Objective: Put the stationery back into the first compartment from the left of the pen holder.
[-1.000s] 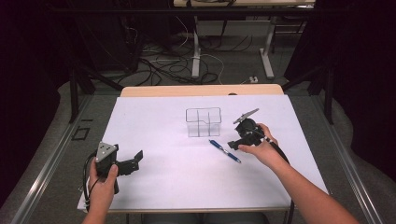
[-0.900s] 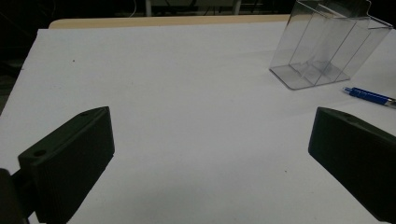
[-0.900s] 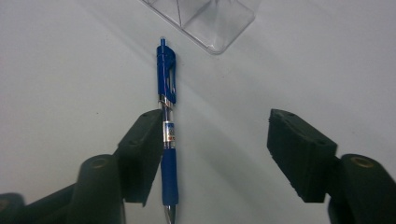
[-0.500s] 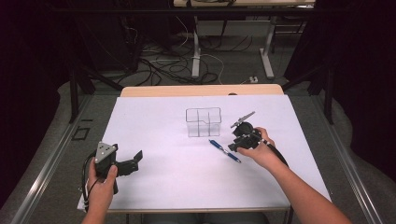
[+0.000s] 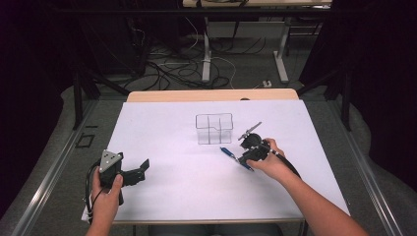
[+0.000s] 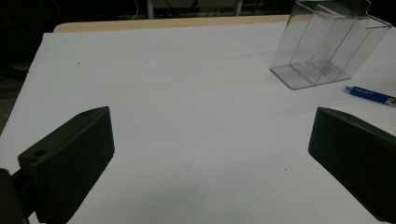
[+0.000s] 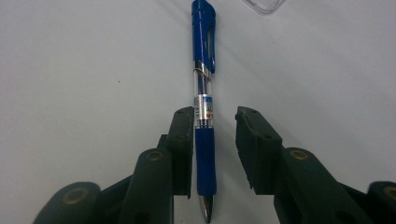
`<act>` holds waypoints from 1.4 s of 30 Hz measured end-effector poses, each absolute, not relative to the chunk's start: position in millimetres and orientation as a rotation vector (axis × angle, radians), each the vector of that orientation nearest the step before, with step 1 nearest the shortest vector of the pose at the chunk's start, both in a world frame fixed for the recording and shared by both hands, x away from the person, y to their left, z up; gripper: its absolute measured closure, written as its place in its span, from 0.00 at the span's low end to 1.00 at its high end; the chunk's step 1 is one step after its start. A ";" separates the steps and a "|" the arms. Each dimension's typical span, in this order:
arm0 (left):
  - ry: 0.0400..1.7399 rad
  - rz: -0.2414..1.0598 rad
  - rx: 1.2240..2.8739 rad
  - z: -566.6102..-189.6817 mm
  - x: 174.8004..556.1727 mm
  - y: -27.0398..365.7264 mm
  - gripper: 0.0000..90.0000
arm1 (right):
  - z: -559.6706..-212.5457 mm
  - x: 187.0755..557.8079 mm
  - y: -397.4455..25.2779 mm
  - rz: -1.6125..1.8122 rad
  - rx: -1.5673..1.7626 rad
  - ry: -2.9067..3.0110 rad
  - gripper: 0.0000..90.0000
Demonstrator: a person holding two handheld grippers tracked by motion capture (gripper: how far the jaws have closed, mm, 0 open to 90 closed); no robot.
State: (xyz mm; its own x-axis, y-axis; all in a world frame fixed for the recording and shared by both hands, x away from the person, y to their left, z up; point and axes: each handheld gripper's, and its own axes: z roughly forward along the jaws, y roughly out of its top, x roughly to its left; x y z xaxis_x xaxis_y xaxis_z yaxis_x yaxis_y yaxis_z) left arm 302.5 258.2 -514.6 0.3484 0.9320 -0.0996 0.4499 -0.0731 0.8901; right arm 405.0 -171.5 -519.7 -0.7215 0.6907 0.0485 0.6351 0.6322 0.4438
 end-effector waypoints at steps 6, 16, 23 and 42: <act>1.251 0.649 1.680 -514.7 302.4 258.5 0.00 | -527.5 403.9 -166.5 0.664 1.103 2.722 0.79; 1.247 0.653 1.679 -514.7 303.2 257.2 0.00 | -533.9 403.7 -164.2 0.588 1.081 2.741 0.88; 1.243 0.651 1.689 -514.2 304.6 256.2 0.00 | -533.9 404.1 -164.0 0.590 1.103 2.738 0.88; 1.239 0.615 1.702 -513.7 306.3 251.6 0.00 | -530.0 403.7 -161.6 0.563 1.083 2.773 0.88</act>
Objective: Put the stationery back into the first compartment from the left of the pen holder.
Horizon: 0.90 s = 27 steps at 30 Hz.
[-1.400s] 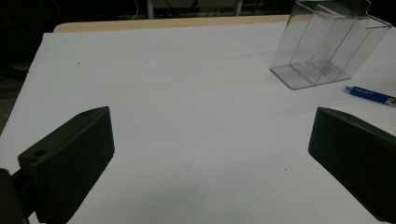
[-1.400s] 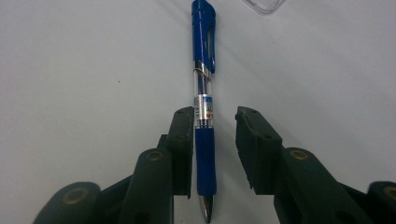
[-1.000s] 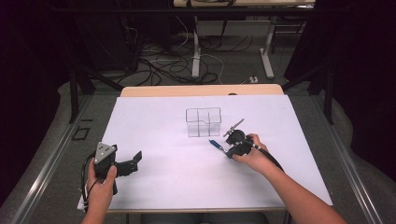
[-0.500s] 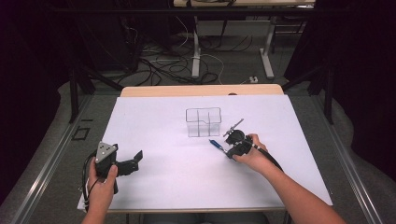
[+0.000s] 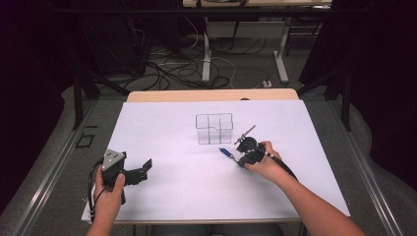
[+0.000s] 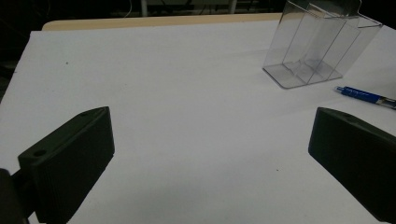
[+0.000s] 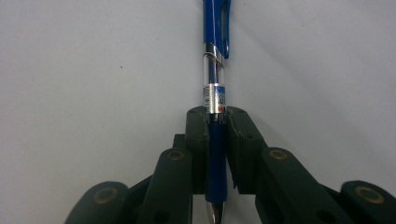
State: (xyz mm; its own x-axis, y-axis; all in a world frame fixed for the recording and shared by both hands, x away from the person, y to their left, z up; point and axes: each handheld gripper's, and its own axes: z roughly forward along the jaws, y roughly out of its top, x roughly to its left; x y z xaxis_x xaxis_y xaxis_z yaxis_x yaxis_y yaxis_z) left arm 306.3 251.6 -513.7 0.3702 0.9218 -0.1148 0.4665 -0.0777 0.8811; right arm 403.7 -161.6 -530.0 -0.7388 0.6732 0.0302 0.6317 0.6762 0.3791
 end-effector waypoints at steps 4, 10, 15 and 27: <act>1.234 0.600 1.714 -514.0 307.6 248.8 0.00 | -529.7 401.9 -160.5 0.601 1.073 2.758 0.88; 1.218 0.600 1.715 -512.9 309.1 245.6 0.00 | -525.9 398.0 -158.2 0.609 1.026 2.756 0.88; 1.218 0.591 1.720 -513.7 310.6 244.0 0.00 | -516.2 393.2 -157.7 0.638 0.965 2.729 0.88; 1.220 0.586 1.731 -514.6 314.6 240.5 0.00 | -500.9 378.1 -156.9 0.675 0.728 2.608 0.88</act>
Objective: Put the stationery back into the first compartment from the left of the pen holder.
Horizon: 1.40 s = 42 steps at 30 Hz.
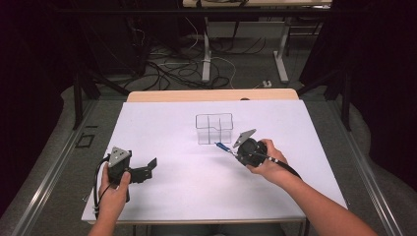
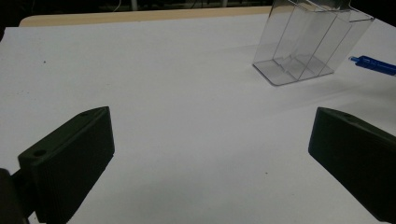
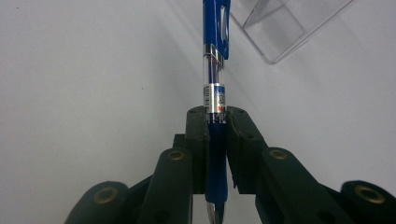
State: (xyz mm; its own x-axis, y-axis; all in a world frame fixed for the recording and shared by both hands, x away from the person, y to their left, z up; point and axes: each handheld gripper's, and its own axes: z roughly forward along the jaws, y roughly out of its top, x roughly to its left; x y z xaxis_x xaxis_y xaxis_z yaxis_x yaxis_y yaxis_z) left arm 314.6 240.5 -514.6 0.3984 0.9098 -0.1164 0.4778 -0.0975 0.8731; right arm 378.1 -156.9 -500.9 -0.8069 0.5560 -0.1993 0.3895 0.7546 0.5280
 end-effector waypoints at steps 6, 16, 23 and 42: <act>1.223 0.580 1.738 -515.7 315.4 239.8 0.00 | -494.0 371.8 -158.4 0.708 0.669 2.530 0.88; 1.229 0.576 1.739 -517.4 316.1 240.3 0.00 | -484.2 363.0 -160.6 0.770 0.588 2.418 0.88; 1.225 0.580 1.743 -516.8 315.1 241.6 0.00 | -478.5 355.8 -156.8 0.873 0.485 2.286 0.88; 1.219 0.585 1.738 -515.8 313.1 242.7 0.00 | -462.9 329.3 -135.6 0.655 -0.053 1.932 0.88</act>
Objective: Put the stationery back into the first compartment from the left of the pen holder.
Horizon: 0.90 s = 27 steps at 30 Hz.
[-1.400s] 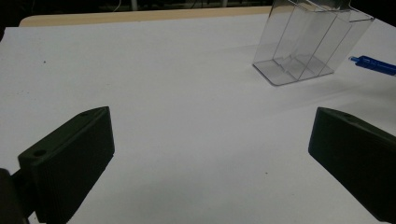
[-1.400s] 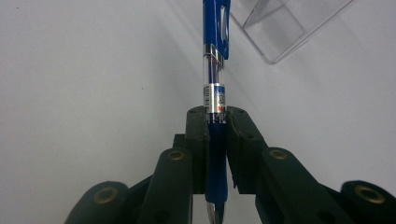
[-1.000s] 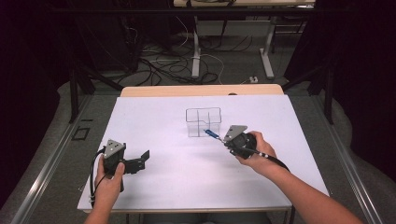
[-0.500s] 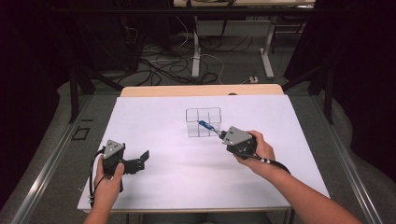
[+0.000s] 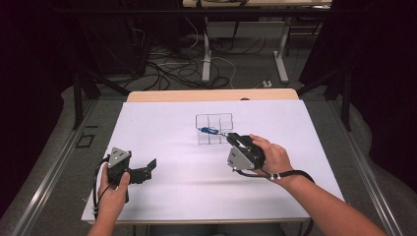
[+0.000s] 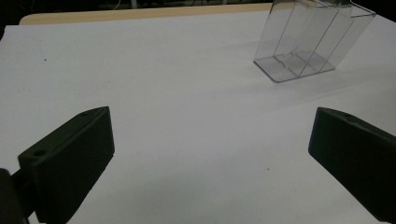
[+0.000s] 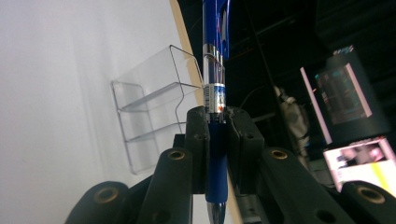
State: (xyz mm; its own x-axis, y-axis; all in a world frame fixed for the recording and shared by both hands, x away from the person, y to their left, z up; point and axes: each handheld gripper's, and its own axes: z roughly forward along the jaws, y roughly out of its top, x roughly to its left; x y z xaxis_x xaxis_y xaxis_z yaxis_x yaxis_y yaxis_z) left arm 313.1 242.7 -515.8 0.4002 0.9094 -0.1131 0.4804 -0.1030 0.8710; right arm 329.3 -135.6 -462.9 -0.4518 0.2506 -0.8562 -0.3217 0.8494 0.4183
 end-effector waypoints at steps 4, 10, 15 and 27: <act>1.220 0.580 1.738 -515.8 313.2 243.0 0.00 | -466.5 324.9 -129.6 0.538 -0.224 1.897 0.88; 1.239 0.546 1.730 -515.6 314.8 242.8 0.00 | -475.0 314.6 -121.4 0.335 -0.482 1.836 0.88; 1.259 0.509 1.722 -515.2 316.7 243.0 0.00 | -474.6 313.3 -120.3 0.238 -0.601 1.792 0.88; 1.304 0.450 1.800 -513.7 322.0 240.1 0.00 | -472.9 321.0 -121.7 0.073 -0.799 1.742 0.88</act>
